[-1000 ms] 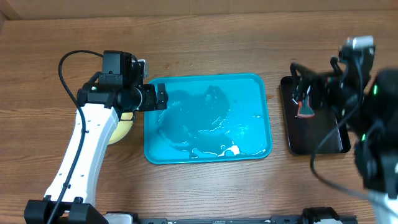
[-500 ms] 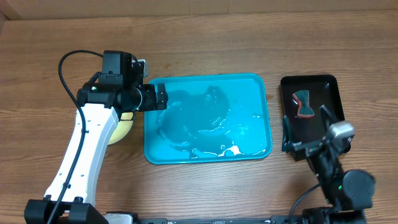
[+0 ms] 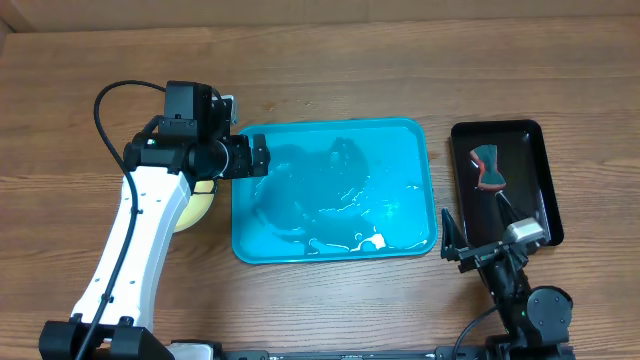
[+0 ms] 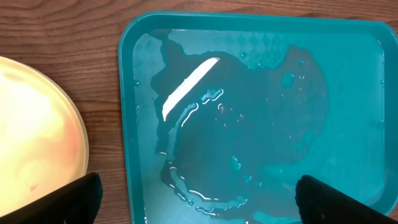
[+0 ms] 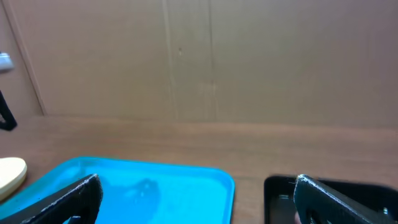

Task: Clean dirty plates on tray and stack at the side

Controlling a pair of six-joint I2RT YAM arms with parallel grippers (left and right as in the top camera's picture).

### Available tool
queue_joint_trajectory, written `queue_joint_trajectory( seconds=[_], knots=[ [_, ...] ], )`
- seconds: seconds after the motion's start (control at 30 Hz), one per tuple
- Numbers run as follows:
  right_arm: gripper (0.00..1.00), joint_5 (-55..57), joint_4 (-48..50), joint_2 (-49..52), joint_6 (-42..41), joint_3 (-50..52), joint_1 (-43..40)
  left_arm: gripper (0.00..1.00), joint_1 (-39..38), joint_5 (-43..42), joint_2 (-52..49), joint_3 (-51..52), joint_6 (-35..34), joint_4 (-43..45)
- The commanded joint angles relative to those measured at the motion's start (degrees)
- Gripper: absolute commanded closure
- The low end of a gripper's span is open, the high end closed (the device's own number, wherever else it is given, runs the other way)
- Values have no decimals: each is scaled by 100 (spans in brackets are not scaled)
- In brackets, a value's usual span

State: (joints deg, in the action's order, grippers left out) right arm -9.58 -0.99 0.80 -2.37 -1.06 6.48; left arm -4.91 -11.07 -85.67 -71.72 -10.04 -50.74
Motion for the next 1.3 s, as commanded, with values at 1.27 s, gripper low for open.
queue_joint_trajectory(
  seconds=[1.27],
  knots=[
    [0, 57, -302, -63, -48, 59, 59, 0, 0, 343, 457, -37, 90, 4]
  ],
)
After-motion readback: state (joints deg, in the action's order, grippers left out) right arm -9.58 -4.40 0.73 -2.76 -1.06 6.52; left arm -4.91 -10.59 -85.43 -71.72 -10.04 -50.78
